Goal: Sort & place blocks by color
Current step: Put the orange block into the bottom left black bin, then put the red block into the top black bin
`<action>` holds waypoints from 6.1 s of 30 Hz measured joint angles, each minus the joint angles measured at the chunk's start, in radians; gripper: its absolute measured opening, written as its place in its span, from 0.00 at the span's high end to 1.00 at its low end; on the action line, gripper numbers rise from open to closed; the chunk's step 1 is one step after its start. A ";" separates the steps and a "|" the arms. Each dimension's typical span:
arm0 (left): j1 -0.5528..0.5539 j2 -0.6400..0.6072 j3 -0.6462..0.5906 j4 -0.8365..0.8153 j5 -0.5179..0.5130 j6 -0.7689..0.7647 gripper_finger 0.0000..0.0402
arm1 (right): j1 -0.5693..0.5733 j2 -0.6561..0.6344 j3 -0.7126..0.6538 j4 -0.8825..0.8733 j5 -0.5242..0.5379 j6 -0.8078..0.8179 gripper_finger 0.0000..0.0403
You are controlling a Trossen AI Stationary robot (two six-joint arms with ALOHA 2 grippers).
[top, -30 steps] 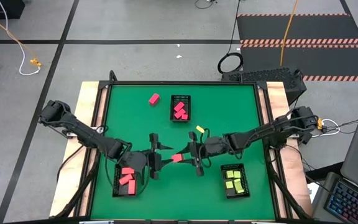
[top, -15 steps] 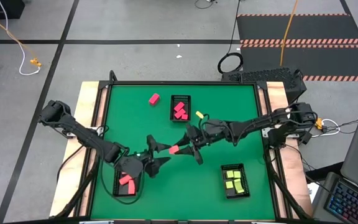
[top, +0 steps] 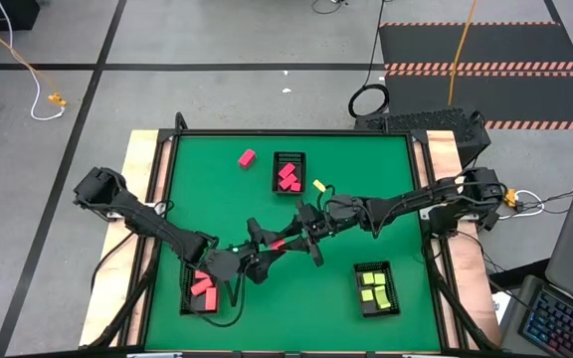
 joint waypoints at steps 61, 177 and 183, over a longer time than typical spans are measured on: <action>-0.395 -0.227 0.035 -1.217 0.695 -2.271 0.67 | 0.016 -0.005 0.000 -0.307 -0.083 0.008 0.15; 0.965 -0.121 0.035 -0.506 0.795 -1.110 0.69 | -0.125 -0.007 0.000 -0.627 -0.081 -0.263 0.15; 0.894 -0.084 0.036 -0.461 0.837 -1.184 0.69 | -0.125 -0.088 -0.001 -0.706 -0.080 -0.241 0.15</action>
